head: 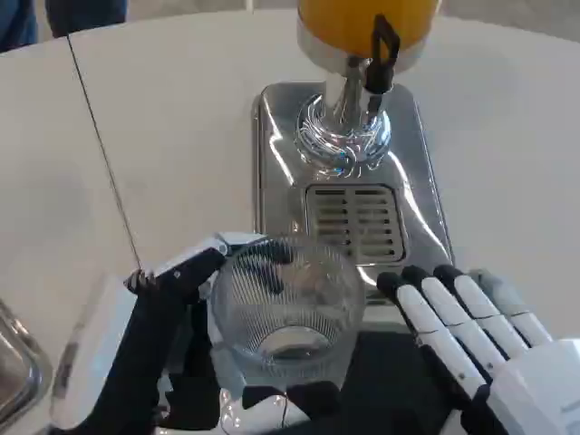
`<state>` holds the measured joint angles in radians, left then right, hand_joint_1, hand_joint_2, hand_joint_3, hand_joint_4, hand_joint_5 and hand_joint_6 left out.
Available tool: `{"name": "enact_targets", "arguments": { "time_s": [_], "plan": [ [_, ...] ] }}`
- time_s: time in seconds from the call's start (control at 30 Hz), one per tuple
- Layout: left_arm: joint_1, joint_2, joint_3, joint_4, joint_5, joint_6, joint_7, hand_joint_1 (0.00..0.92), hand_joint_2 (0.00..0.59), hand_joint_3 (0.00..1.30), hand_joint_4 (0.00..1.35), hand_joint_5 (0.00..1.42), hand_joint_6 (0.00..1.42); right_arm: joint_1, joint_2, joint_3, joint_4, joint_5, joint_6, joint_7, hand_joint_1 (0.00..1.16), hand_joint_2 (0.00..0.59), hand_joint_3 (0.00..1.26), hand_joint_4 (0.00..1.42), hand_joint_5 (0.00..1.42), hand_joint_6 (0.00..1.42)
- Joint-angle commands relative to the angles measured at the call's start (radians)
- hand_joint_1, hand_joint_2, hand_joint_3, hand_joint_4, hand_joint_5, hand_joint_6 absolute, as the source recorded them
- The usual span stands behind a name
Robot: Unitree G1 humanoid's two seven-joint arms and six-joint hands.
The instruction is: Grasp the cup under the faucet to collect the drink, then remove the cup.
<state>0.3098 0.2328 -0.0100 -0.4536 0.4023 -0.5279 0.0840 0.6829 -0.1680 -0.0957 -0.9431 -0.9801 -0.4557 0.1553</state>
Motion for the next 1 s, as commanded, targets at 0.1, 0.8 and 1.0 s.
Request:
{"name": "enact_targets", "arguments": {
  "time_s": [0.1, 0.8, 1.0],
  "plan": [
    [0.006, -0.015, 0.003, -0.011, -0.013, -0.002, -0.005, 0.659, 0.0, 1.11, 1.21, 1.35, 1.42, -0.001, 0.005, 0.009, -0.009, -0.022, 0.016, 0.006, 0.07, 0.57, 0.0, 0.0, 0.0, 0.0],
    [-0.271, -0.092, -0.003, 0.175, 0.113, 0.099, 0.07, 0.659, 0.0, 1.11, 1.21, 1.35, 1.42, 0.013, 0.041, -0.032, -0.014, -0.019, 0.062, -0.008, 0.07, 0.576, 0.0, 0.0, 0.0, 0.0],
    [-0.391, -0.102, -0.031, 0.315, 0.16, 0.112, 0.126, 0.656, 0.0, 1.1, 1.21, 1.35, 1.42, 0.001, 0.037, -0.035, -0.021, -0.012, 0.076, -0.003, 0.07, 0.573, 0.0, 0.0, 0.0, 0.0]
  ]
}}
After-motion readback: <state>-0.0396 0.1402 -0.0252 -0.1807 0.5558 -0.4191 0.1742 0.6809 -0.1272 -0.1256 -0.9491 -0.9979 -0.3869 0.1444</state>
